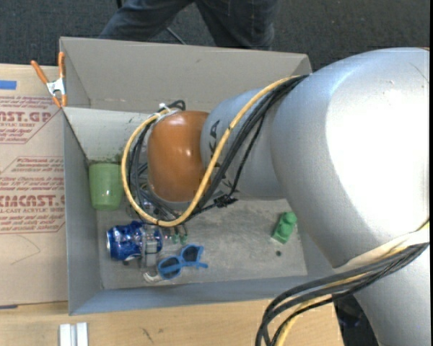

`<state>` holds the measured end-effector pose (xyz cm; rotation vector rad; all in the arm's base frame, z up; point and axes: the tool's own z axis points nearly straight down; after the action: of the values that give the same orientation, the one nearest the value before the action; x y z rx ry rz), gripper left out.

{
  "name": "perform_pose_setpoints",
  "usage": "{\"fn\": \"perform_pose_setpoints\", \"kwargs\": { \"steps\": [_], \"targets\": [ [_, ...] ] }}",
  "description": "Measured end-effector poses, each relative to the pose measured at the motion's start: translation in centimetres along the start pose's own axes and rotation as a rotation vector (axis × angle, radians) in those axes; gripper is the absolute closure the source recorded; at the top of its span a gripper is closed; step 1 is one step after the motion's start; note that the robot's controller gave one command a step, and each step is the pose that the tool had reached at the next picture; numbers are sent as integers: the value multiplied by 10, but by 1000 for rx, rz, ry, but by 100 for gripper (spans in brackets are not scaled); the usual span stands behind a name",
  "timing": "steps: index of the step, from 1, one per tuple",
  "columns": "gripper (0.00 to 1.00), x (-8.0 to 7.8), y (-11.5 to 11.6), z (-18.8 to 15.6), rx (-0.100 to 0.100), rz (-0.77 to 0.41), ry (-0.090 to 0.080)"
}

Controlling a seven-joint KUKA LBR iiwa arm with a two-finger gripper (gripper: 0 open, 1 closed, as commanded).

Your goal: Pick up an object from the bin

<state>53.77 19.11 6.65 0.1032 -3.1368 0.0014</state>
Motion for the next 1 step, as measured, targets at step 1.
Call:
{"fn": "perform_pose_setpoints", "kwargs": {
  "steps": [1],
  "targets": [
    [100,-1,1,-4,-3,1,-4]
  ]
}}
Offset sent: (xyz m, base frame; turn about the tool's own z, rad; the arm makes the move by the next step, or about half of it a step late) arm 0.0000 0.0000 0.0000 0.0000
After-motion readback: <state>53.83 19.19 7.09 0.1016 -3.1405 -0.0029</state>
